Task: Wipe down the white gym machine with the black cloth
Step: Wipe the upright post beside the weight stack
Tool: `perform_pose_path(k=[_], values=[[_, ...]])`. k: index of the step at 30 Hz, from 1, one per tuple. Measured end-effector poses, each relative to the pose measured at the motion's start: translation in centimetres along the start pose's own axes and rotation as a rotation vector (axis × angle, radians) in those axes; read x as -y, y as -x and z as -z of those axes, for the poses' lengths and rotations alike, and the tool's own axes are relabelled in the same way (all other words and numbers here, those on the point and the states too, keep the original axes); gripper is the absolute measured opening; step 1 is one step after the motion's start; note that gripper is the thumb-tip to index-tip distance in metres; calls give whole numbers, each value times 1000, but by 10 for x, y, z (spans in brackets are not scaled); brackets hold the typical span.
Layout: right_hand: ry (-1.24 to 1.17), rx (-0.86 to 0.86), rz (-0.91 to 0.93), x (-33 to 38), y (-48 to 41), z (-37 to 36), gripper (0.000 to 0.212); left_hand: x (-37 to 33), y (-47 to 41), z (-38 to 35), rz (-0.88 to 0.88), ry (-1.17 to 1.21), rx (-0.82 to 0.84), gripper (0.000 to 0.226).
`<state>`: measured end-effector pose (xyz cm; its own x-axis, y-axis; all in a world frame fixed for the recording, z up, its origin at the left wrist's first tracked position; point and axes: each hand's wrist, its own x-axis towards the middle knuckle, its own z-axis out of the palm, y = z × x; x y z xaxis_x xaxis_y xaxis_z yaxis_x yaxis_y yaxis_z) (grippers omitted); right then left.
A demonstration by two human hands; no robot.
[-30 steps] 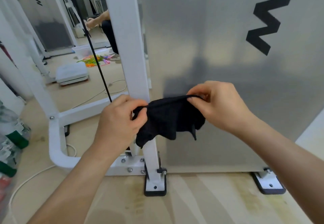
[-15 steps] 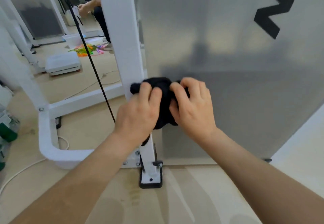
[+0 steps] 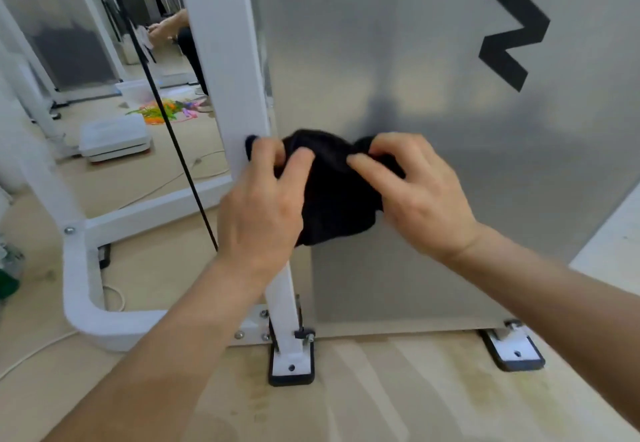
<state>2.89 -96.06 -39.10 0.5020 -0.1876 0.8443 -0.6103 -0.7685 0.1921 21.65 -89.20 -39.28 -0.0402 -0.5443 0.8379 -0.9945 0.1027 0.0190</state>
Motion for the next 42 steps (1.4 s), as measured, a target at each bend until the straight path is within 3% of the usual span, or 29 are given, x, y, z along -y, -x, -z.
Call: perform_pose_path(k=[2,5,10,13,17,19,21,24,29,32,34,36,39,42], values=[[-9,-6,-55,-17,-35,23,31,-7,-32,9,30,-10,-111,28],[130,3,165,-35,-29,26,36,-16,-28,-3,-6,-100,-80,28],[247,342,362,-49,79,-4,44,-24,43,-43,-238,-146,224,31],[277,425,373,-48,98,-3,49,-31,47,-43,-195,-115,363,41],[296,314,201,-56,74,22,52,-53,-2,-18,-94,-81,254,37],[327,210,62,-72,60,43,55,-65,-35,-5,-123,-48,109,28],[387,159,-4,-89,62,60,56,-77,-58,-2,-183,-24,68,26],[448,174,-12,-101,89,63,54,-94,-52,-17,-221,-46,148,28],[440,262,28,-107,118,63,52,-101,-17,-38,-342,-106,351,57],[471,196,-62,-121,97,83,58,-110,-57,-17,-286,-58,136,41],[505,98,-180,-130,77,94,57,-125,-94,-5,-273,-69,-56,42],[506,28,-261,-134,67,94,55,-141,-116,-7,-279,-116,-122,46],[486,6,-333,-132,88,81,56,-156,-103,-28,-374,-222,-72,48],[494,96,-374,-132,136,67,53,-161,-60,-58,-591,-283,72,49]])
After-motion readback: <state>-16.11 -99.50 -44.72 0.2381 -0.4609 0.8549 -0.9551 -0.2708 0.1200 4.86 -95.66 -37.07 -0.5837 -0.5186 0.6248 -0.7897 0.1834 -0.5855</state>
